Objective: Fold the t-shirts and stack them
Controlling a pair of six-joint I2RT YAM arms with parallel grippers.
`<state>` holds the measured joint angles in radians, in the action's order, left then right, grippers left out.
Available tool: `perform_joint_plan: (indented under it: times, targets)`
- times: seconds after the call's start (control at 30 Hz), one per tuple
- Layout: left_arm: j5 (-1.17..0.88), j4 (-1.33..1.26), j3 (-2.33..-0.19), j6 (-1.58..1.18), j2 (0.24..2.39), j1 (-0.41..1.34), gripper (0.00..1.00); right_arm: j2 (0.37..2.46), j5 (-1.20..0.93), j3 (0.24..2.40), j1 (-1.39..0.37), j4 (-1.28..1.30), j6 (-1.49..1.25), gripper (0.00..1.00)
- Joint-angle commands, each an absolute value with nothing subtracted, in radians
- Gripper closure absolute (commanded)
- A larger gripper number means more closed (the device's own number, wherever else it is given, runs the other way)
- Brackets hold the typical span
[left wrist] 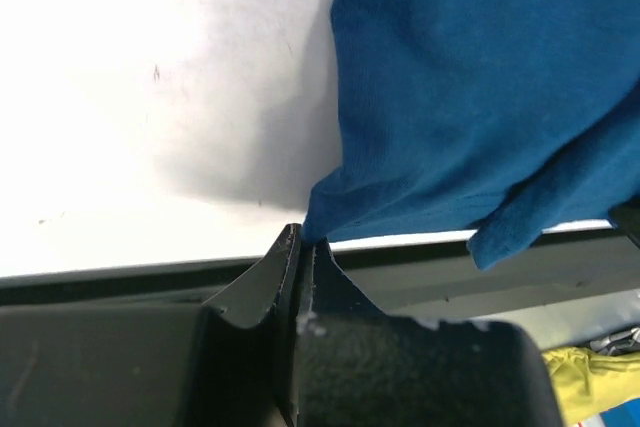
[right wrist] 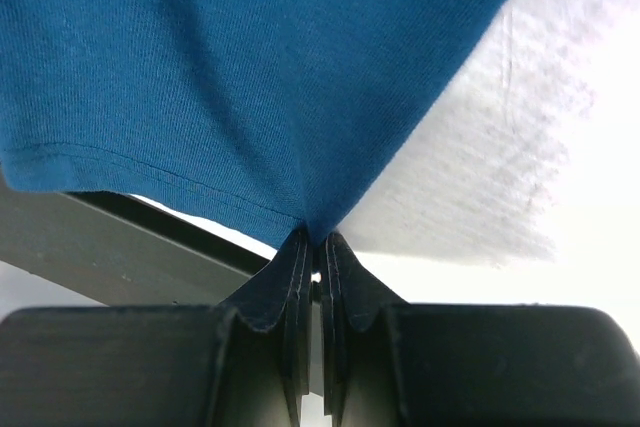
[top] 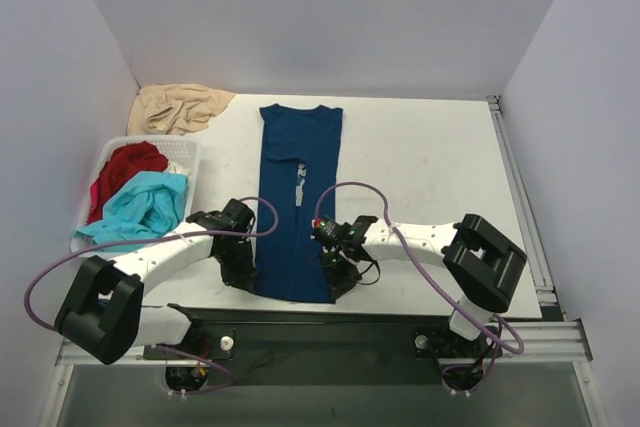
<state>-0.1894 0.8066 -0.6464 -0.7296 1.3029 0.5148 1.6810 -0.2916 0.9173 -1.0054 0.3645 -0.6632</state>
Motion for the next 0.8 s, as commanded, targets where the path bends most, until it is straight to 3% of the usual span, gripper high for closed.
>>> perform_joint_plan:
  times: [0.0, 0.4, 0.77]
  targets:
    - [-0.158, 0.885, -0.709, -0.735, 1.243, 0.509, 1.00, 1.640, -0.249, 0.887, -1.025, 0.463, -0.672, 1.00]
    - [-0.229, 0.885, -0.759, -0.716, 1.167, 0.512, 1.00, 1.559, -0.181, 1.012, -1.031, 0.515, -0.672, 1.00]
    - [-0.141, 0.885, -0.897, -0.724, 1.149, 0.512, 1.00, 1.534, -0.048, 1.140, -0.994, 0.601, -0.661, 1.00]
